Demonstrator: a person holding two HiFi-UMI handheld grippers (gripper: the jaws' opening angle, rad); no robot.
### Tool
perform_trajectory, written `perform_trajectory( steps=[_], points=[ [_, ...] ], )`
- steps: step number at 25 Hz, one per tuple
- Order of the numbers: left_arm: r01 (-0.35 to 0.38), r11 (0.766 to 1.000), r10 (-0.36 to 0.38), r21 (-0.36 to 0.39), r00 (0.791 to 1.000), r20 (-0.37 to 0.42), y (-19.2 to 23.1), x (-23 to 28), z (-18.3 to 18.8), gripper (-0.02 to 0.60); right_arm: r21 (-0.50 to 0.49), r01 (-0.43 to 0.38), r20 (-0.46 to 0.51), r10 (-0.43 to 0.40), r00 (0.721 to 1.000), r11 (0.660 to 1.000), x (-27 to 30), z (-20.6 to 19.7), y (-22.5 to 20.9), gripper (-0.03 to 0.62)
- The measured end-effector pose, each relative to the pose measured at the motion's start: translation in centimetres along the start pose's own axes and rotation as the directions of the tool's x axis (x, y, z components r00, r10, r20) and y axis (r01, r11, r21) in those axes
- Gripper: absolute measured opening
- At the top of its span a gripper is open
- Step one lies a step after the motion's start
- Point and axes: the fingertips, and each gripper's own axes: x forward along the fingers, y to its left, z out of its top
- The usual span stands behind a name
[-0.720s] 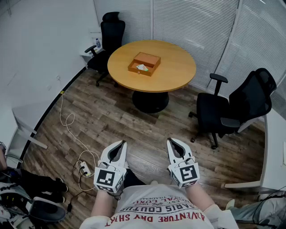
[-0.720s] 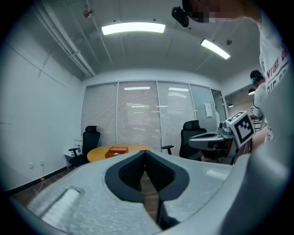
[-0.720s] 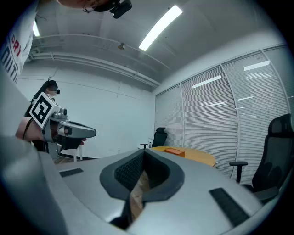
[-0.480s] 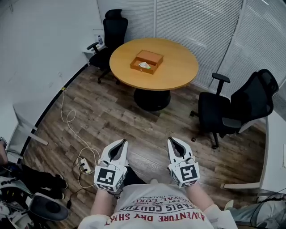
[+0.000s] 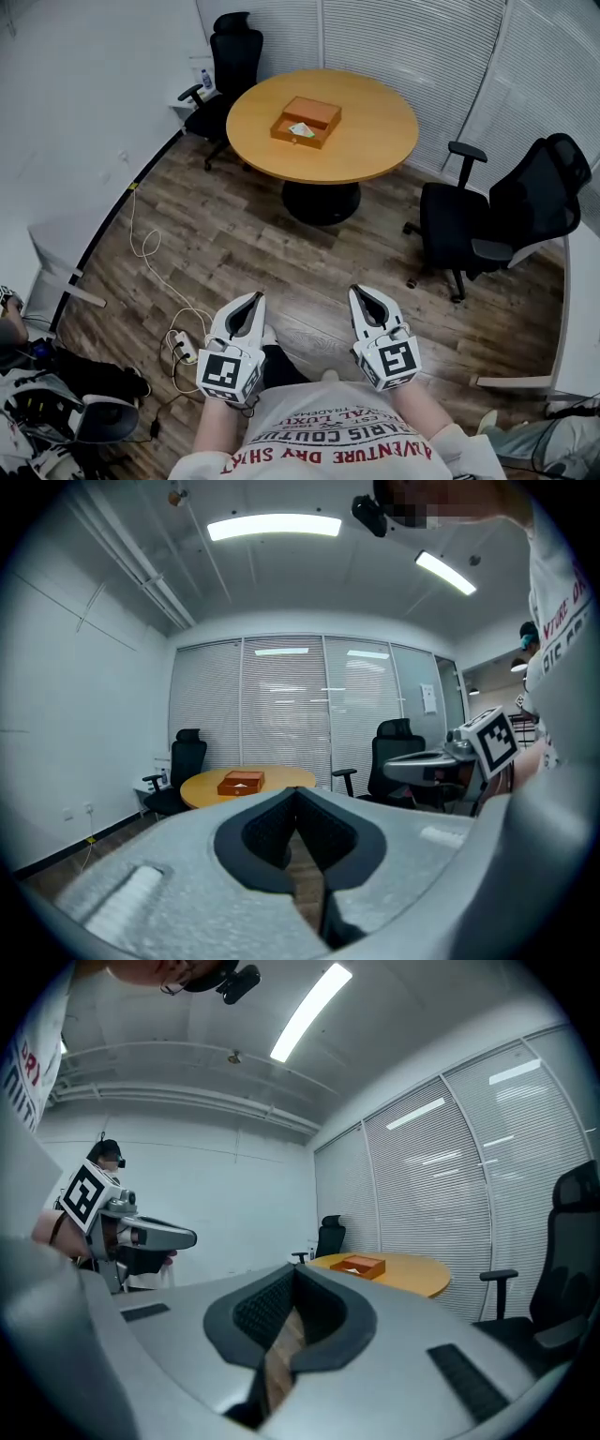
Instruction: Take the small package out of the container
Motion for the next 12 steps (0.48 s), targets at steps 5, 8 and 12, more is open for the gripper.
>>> perform_trajectory(
  steps=[5, 8, 12],
  points=[
    [-0.013, 1.000, 0.013, -0.028, 1.000, -0.013, 1.5, 1.7, -1.0, 0.012, 0.002, -0.002, -0.022, 0.002, 1.000, 1.000, 2.3, -0.9, -1.0, 0.008],
    [-0.018, 0.999, 0.017, -0.040, 1.000, -0.022, 3.3, 3.2, -1.8, 0.012, -0.003, -0.007, 0.005, 0.007, 1.000, 1.000, 4.7, -0.4, -1.4, 0.008],
    [-0.028, 0.998, 0.027, -0.056, 0.999, -0.024, 7.2, 6.1, -2.2, 0.012, -0.030, -0.022, 0.002, 0.022, 1.000, 0.999, 9.5, -0.2, -1.7, 0.008]
  ],
)
